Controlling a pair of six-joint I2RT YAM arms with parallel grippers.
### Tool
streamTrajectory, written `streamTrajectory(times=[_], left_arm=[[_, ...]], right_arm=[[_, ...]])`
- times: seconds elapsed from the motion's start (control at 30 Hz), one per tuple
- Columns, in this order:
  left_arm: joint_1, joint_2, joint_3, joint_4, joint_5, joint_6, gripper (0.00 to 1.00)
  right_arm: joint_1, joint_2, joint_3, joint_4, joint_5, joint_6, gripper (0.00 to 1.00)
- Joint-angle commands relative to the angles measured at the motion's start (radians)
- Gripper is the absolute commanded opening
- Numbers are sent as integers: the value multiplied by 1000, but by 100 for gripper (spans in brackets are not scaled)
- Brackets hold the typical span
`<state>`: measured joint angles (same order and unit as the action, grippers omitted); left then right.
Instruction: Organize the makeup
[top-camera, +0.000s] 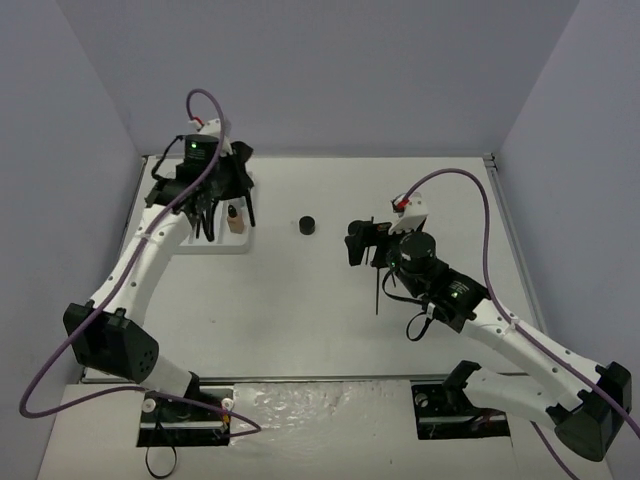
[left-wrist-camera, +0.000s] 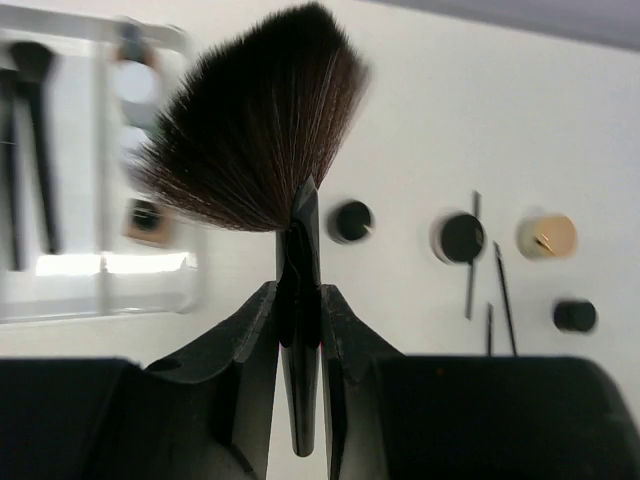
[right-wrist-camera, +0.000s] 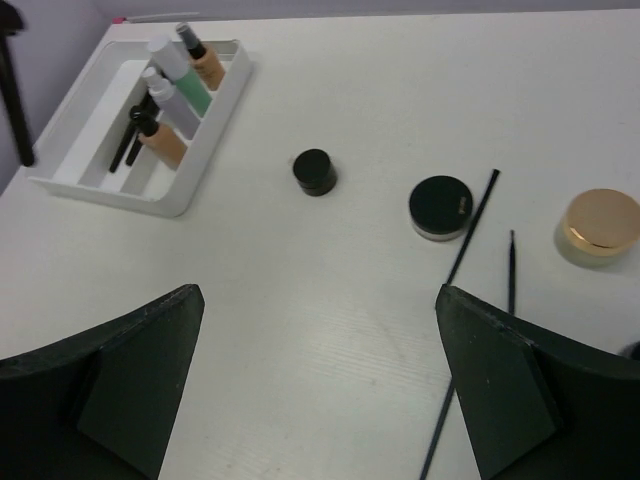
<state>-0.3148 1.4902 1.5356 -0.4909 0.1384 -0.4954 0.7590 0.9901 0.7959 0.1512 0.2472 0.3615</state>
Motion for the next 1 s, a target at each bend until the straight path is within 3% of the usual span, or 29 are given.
streamTrajectory(times=[0.0, 0.27, 0.57, 0.8, 0.97], left_arm=[[166, 25, 121, -84, -16, 201, 0], [368, 256, 219, -47, 66, 346, 0], [411, 531, 359, -34, 147, 461, 0], [410, 612, 355, 7, 197, 460, 0], [411, 641, 353, 12, 187, 463, 8]], right_arm=[[-74, -59, 50, -43, 48, -42, 100], [-113, -71, 38, -58, 29, -61, 100], [-122, -50, 48, -68, 46, -79, 100], [-133, -14, 60, -70, 46, -87, 100], [-135, -8, 64, -69, 44, -88, 100]])
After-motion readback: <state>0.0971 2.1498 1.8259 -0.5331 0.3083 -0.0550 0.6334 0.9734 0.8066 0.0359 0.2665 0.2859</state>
